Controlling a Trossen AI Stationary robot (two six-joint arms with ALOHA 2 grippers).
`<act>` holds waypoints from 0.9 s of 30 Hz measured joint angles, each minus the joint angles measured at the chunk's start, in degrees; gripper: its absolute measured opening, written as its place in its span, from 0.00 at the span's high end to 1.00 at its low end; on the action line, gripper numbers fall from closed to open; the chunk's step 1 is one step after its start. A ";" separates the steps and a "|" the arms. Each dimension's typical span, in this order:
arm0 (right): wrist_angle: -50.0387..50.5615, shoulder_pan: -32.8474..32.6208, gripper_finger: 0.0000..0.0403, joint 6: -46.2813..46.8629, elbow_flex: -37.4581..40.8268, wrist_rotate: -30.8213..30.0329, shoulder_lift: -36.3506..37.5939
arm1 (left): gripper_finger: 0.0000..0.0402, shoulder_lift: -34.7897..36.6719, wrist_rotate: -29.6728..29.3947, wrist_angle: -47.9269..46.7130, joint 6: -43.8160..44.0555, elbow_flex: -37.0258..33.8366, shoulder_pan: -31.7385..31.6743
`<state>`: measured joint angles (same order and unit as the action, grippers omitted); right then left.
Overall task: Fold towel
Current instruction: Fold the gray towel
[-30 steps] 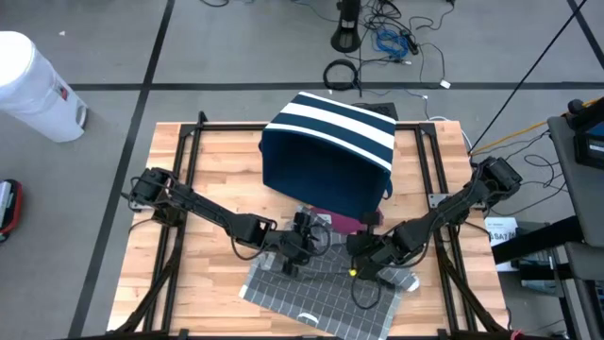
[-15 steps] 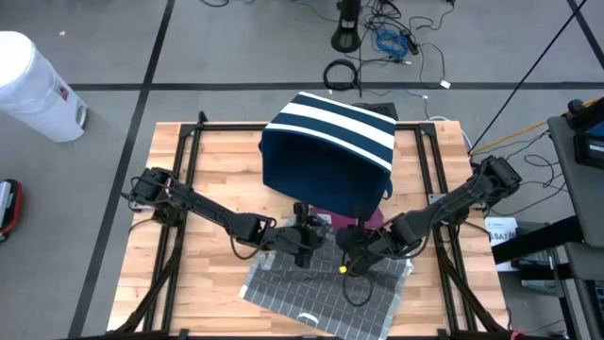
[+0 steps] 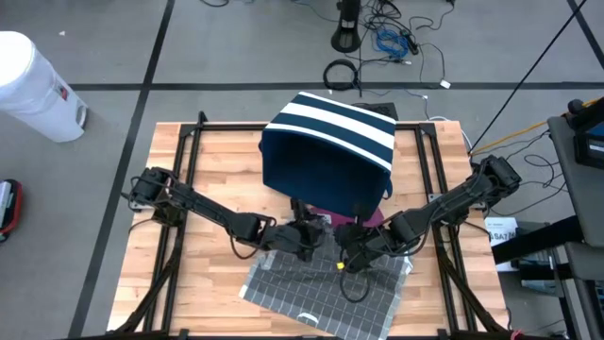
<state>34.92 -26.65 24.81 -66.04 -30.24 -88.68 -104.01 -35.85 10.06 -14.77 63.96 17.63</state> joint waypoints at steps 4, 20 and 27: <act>0.02 -0.36 1.00 0.20 0.00 -0.09 0.00 | 0.52 0.00 -2.38 -2.70 1.04 0.00 -0.07; 0.02 -1.21 1.00 0.01 0.00 0.05 0.00 | 0.60 0.02 4.84 -3.03 8.64 0.00 -1.44; 0.02 -1.21 1.00 -0.22 0.00 -0.18 0.00 | 0.68 -1.07 2.16 -4.32 11.55 0.01 -0.72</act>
<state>34.94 -27.86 24.59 -66.04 -30.42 -88.68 -105.08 -33.70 5.75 -3.22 63.98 16.91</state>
